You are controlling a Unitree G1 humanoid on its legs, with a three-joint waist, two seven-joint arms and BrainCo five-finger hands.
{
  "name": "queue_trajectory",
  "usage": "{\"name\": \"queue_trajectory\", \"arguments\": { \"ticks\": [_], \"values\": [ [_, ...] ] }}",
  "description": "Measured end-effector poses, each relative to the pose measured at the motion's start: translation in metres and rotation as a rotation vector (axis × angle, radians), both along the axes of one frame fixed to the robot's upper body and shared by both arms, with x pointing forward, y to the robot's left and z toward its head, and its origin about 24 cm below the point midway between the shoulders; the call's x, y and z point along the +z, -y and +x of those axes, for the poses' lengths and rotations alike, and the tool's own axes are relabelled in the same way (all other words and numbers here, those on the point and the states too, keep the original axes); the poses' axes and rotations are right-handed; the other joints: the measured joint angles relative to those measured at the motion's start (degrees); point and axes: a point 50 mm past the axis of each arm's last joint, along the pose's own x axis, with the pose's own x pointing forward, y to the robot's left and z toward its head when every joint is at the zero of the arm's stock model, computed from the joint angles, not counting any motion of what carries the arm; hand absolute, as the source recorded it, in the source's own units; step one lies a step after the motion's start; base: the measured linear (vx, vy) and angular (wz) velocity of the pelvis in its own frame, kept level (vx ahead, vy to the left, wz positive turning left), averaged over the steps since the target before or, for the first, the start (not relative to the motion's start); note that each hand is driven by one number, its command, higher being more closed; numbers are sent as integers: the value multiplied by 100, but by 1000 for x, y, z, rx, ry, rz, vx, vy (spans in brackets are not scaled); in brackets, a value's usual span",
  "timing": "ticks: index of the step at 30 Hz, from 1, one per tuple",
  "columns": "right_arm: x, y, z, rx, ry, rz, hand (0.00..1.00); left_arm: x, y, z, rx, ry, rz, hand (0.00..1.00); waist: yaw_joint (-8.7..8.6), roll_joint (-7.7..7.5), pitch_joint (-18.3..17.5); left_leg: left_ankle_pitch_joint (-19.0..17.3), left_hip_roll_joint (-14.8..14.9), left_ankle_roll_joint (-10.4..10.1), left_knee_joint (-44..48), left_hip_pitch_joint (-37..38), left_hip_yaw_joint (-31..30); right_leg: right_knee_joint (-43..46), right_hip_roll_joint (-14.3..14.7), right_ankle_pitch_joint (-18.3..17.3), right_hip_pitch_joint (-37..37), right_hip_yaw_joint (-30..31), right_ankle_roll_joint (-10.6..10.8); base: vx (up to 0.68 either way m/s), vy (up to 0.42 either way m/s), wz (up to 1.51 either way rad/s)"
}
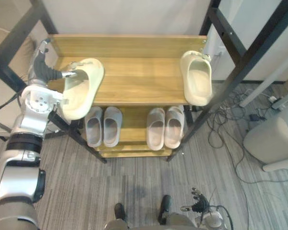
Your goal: Organize the slippers on the shoe rack
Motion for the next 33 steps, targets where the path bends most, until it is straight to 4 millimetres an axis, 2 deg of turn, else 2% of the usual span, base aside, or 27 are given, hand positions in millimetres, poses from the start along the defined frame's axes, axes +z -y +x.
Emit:
{"name": "queue_trajectory", "arguments": {
  "ticks": [2,3,12,20,26,33],
  "values": [
    [1,3,0,-20,4,-2,0,4,0,1,5,4,7,0,-3,6,9,-13,-8,10,43,-77,19,28,-14,5,-85,26,-1,-34,5,-7],
    [1,4,0,-26,5,-3,0,5,-1,2,8,-2,14,100,-11,4,14,-14,-8,10,43,-74,32,28,-13,6,-88,37,-2,0,0,0],
    [6,1,7,-20,45,9,0,10,-11,1,59,-30,56,100,-39,-2,136,-24,-12,11,45,-56,167,33,-12,40,-148,177,-17,-41,-2,-7],
    [5,-1,5,-17,37,20,0,8,-10,2,58,-33,47,100,-77,3,140,-25,-15,10,44,-25,184,33,-13,46,-126,191,-15,-37,0,-1],
    [4,-2,5,-29,38,27,0,2,12,13,19,-20,-9,100,-99,28,152,-25,-50,11,40,39,197,32,-51,72,-74,199,6,-40,9,0],
    [9,1,9,-61,75,20,0,8,58,29,-102,31,-54,100,-229,161,231,-43,-159,50,65,-69,219,-28,-159,190,-162,257,65,-50,30,-3]
  ]
}}
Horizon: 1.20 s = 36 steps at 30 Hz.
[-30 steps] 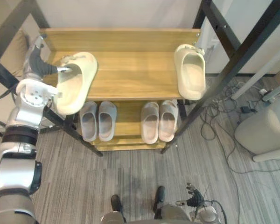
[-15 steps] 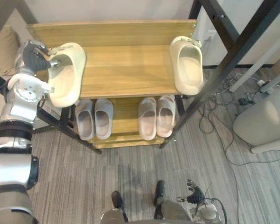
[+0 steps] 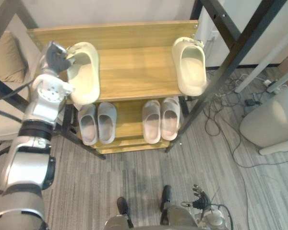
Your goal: Organize the slippers on the shoe rack
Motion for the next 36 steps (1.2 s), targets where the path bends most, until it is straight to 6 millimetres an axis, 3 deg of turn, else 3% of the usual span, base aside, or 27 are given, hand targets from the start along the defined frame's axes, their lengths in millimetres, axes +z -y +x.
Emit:
{"name": "queue_trajectory", "arguments": {
  "ticks": [3,7,12,20,24,28,36],
  "values": [
    [1,1,1,-8,8,-7,0,7,14,4,-32,28,-20,100,-17,21,11,-9,-23,17,52,-123,12,-34,-20,67,-105,40,-9,-45,21,-4],
    [1,2,1,-12,12,-12,0,6,14,4,-22,32,-25,100,-27,40,25,-9,-47,41,58,-161,30,-43,-41,106,-159,79,-13,-72,17,-3],
    [3,5,3,-38,24,-10,0,21,17,5,-21,74,-35,100,-85,74,87,6,-149,124,65,-307,174,-53,-127,222,-392,265,24,-77,45,-13],
    [3,2,4,-39,27,-2,0,34,22,5,-28,121,-62,100,-220,8,190,-11,-326,152,46,-416,246,-48,-309,281,-587,465,123,-67,74,-4],
    [3,0,4,-37,29,2,0,37,38,5,-79,146,-69,100,-297,-59,229,-32,-409,185,41,-417,259,-39,-391,303,-608,505,167,-11,93,-1],
    [4,-2,5,-38,40,7,0,45,64,3,-161,201,-88,100,-492,-102,253,-41,-487,314,53,-486,290,-39,-445,407,-687,569,231,33,103,-4],
    [6,-2,7,-39,49,7,0,41,100,2,-271,213,-123,100,-535,-104,255,-211,-541,454,291,-486,244,-57,-536,411,-556,607,226,29,77,2]
  ]
}}
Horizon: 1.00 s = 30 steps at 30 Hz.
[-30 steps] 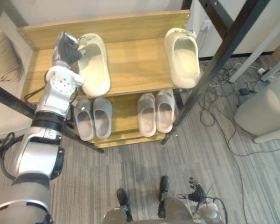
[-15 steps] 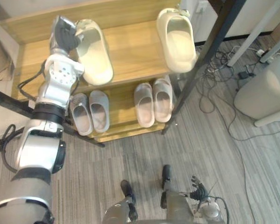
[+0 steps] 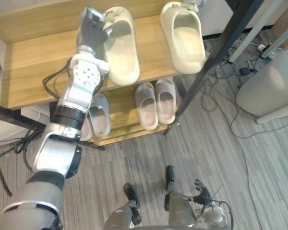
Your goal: Organize the slippers on the shoe rack
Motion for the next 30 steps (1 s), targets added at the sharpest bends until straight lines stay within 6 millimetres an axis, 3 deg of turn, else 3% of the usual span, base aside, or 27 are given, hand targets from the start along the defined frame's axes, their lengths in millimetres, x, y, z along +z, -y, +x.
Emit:
{"name": "queue_trajectory", "arguments": {
  "ticks": [5,6,14,26,30],
  "values": [
    [0,0,-1,-2,-1,0,0,-3,16,0,-48,-5,-6,100,-93,12,7,-128,-7,18,182,-10,2,0,-36,-34,63,22,-34,5,51,-1],
    [-1,0,-2,-3,-4,0,0,-3,17,1,-51,-7,-8,0,-92,15,9,-136,-2,8,203,-16,2,2,-35,-54,63,23,-43,6,36,0],
    [-1,1,-3,-20,-3,7,0,9,26,5,-61,-3,-9,0,-127,60,54,-315,65,-14,500,-131,28,26,-17,-86,44,55,-34,17,33,-3],
    [1,3,-2,-34,19,15,0,17,20,9,-34,-6,-33,0,-137,122,200,-812,210,33,1340,-431,13,39,29,-73,57,146,-14,8,47,-4],
    [2,2,-1,-32,23,16,0,18,16,9,-35,-9,-67,0,-130,141,219,-832,222,39,1387,-463,-6,39,33,-75,58,129,-17,5,40,2]
  ]
}}
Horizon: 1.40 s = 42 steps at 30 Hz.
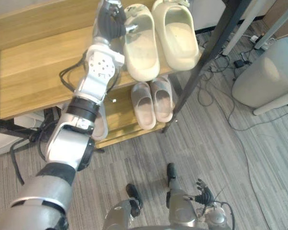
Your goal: Organize the slippers on the shoe rack
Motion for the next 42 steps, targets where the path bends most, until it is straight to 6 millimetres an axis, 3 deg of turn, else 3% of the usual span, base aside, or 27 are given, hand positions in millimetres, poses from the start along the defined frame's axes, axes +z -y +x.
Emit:
{"name": "queue_trajectory", "arguments": {
  "ticks": [8,19,24,30,34,39,42],
  "values": [
    [0,0,0,8,0,-3,0,1,-4,-7,-27,36,-75,0,79,45,22,-59,67,-9,161,-70,-121,3,60,-4,29,-46,5,0,4,1],
    [-1,7,-4,35,-22,-32,0,-25,-6,-36,-131,104,-169,0,242,232,-34,-54,69,-11,148,41,-349,74,66,-125,232,-247,20,1,18,9],
    [-5,12,-10,34,-61,-46,0,-59,2,-59,-228,98,-314,0,382,338,-142,-38,64,-37,57,192,-462,74,73,-212,415,-381,46,15,11,10],
    [-6,15,-12,51,-79,-60,0,-92,6,-68,-317,-2,-459,0,474,385,-239,-5,56,-59,-44,300,-472,74,79,-236,487,-393,42,3,3,1],
    [-8,15,-16,53,-101,-61,0,-110,25,-77,-437,-69,-546,0,484,380,-349,32,50,-80,-119,361,-538,77,80,-276,551,-453,52,-5,-4,8],
    [-9,13,-16,74,-114,-68,0,-142,48,-84,-547,-219,-606,0,485,352,-468,198,53,-155,-458,565,-577,76,136,-365,621,-519,-84,-1,-17,2],
    [-9,12,-14,77,-110,-69,0,-148,59,-85,-584,-261,-600,0,483,344,-483,277,66,-186,-589,594,-608,64,164,-377,619,-577,-102,-10,-48,6]
  ]
}}
